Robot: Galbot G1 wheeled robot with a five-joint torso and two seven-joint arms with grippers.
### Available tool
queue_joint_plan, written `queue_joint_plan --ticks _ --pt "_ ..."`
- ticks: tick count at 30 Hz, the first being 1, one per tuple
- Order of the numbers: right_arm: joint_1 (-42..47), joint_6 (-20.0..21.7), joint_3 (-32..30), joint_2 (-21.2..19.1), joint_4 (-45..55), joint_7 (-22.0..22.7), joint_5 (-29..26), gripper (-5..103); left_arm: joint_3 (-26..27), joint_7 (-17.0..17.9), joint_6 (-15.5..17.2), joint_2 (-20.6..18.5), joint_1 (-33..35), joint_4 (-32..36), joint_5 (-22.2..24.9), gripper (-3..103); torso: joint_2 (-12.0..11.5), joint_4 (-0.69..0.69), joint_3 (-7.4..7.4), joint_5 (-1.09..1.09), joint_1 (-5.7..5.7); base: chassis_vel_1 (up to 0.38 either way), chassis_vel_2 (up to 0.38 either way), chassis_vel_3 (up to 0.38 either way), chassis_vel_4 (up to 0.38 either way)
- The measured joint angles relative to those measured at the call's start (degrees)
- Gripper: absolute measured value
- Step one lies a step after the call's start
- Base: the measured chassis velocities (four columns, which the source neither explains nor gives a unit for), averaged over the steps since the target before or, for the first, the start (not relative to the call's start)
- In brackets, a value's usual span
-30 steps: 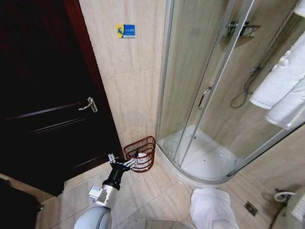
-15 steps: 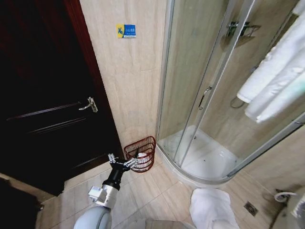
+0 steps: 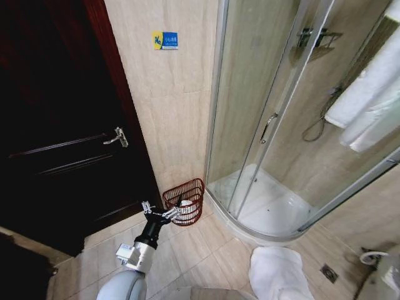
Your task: Discard the used towel into the hamper.
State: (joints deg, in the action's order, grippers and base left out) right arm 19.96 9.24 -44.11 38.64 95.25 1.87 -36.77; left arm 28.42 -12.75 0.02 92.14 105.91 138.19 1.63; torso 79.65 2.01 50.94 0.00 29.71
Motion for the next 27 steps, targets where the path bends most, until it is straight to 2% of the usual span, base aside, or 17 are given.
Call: queue_joint_plan --ticks 1,5,6,9,11,14,27 --pt "0.0 0.0 0.0 0.0 0.0 0.0 0.0 59 0.0 0.0 0.0 0.0 0.0 0.0 0.0 100 0.0 0.0 0.0 0.0 0.0 0.0 0.0 0.0 0.0" --pt "0.4 0.0 -0.5 -0.6 0.4 -0.2 -0.4 37 0.0 0.0 0.0 0.0 0.0 0.0 0.0 100 0.0 0.0 0.0 0.0 0.0 0.0 0.0 0.0 0.0" --pt "0.4 0.0 -0.5 -0.6 0.4 -0.2 -0.4 37 0.0 0.0 0.0 0.0 0.0 0.0 0.0 100 0.0 0.0 0.0 0.0 0.0 0.0 0.0 0.0 0.0" --pt "0.7 0.2 -1.0 -1.1 1.0 -0.2 -1.2 21 0.0 0.0 0.0 0.0 0.0 0.0 0.0 100 0.0 0.01 0.0 0.0 0.0 0.0 0.0 0.0 0.0" --pt "0.9 0.3 -1.2 -1.3 1.3 -0.2 -1.4 21 0.0 0.0 0.0 0.0 0.0 0.0 0.0 100 0.0 0.01 0.0 0.0 0.0 0.0 0.0 0.0 0.0" --pt "1.8 0.4 -2.0 -2.1 2.2 -0.2 -2.1 10 0.0 0.0 0.0 0.0 0.0 0.0 0.0 100 0.0 0.01 0.0 0.0 0.0 0.0 0.0 0.0 0.0" --pt "10.9 0.2 -8.4 -4.0 9.4 -0.7 -6.5 9 0.0 0.0 0.0 0.0 0.0 0.0 0.0 100 0.0 0.0 0.0 -0.01 0.0 0.0 0.0 0.0 0.0"
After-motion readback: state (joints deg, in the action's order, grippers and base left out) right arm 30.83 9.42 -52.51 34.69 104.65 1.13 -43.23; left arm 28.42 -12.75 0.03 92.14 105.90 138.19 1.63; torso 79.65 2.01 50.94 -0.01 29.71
